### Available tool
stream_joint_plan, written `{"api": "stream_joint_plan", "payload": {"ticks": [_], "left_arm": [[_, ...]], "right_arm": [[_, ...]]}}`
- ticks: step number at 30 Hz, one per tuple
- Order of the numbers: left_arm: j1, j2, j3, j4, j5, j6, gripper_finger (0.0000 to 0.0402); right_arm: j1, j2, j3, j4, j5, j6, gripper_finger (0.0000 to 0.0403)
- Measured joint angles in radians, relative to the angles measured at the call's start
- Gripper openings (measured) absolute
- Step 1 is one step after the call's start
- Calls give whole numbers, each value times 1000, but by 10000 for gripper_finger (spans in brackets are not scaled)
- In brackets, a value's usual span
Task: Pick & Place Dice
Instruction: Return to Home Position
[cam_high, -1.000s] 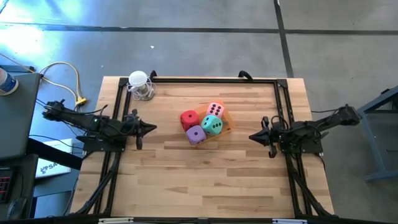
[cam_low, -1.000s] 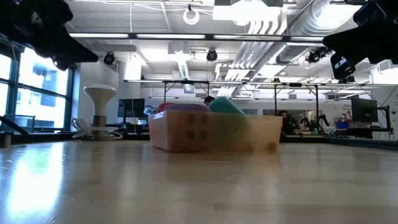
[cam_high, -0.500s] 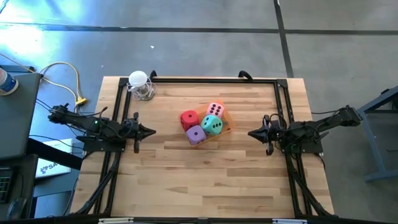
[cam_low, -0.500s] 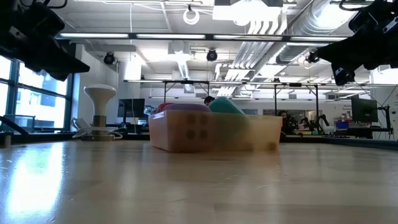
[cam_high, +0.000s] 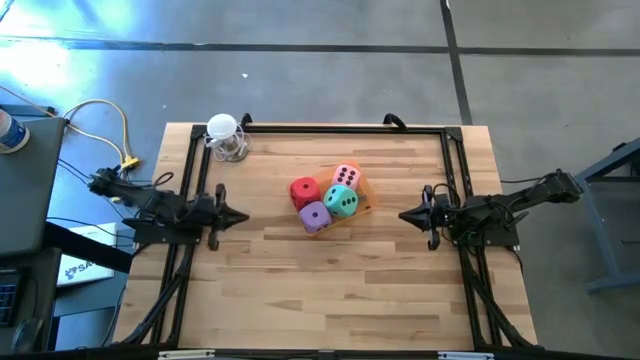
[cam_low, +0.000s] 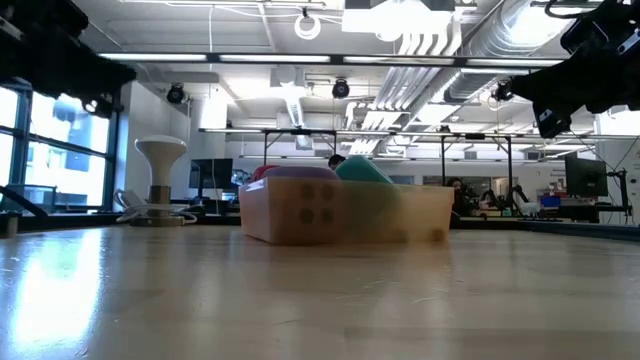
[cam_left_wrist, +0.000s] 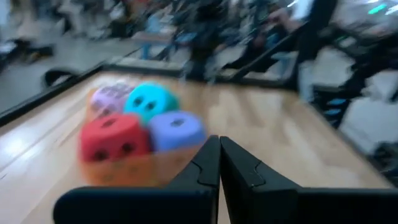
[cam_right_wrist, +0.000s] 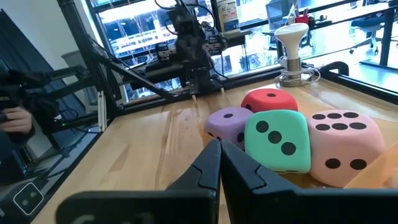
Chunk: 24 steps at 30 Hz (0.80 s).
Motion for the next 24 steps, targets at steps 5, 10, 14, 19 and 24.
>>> {"api": "stream_joint_plan", "payload": {"ticks": [5,10,14,19,24], "left_arm": [[-36,9,-55,180,128,59,0],[-40,29,-68,189,210,50,0],[-33,40,-69,203,183,67,0],[29,40,-69,207,145,131,0],[145,40,-69,201,146,138,0]], "right_arm": [[0,0,0,1,0,0,2],[0,0,-1,0,0,0,2],[0,0,-1,0,0,0,2],[0,0,-2,-1,0,0,2],[0,0,-2,-1,0,0,2]]}}
